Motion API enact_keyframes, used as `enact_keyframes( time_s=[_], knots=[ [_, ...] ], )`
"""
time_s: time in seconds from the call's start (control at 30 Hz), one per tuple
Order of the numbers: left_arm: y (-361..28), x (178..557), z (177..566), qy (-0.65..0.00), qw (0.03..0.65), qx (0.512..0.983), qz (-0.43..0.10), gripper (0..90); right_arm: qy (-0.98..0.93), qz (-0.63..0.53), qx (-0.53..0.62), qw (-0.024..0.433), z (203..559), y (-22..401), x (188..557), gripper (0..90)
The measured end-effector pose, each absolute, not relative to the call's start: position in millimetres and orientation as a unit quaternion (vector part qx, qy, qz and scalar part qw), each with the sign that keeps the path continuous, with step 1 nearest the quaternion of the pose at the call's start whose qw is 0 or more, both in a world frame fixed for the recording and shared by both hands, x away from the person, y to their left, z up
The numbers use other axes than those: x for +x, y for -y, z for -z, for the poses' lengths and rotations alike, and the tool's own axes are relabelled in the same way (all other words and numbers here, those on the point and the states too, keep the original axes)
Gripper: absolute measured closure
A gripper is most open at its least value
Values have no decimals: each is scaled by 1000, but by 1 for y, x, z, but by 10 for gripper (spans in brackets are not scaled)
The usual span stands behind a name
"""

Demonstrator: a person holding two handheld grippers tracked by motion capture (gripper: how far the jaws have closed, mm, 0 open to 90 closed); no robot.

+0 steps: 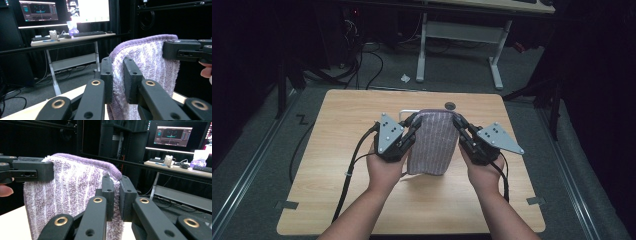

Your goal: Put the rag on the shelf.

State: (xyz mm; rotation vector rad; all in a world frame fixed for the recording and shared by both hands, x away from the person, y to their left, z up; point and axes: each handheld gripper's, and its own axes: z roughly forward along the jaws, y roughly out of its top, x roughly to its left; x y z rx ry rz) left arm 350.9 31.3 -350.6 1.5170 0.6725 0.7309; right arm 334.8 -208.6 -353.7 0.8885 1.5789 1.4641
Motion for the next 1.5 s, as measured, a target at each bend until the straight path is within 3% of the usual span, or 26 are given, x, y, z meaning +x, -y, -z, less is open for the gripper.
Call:
enact_keyframes(
  time_s=[0.63, 1.27, 1.5],
  knots=[
    [-33, 375, 332, -297, 611, 664, -314, 799, -617, -583, 353, 394, 335, 206, 353, 851],
    [-40, 444, 328, -314, 601, 662, -320, 796, -615, -585, 375, 374, 327, 199, 421, 852],
    [-45, 453, 325, -325, 593, 662, -323, 796, -618, -585, 380, 362, 327, 192, 437, 851]
  ],
)
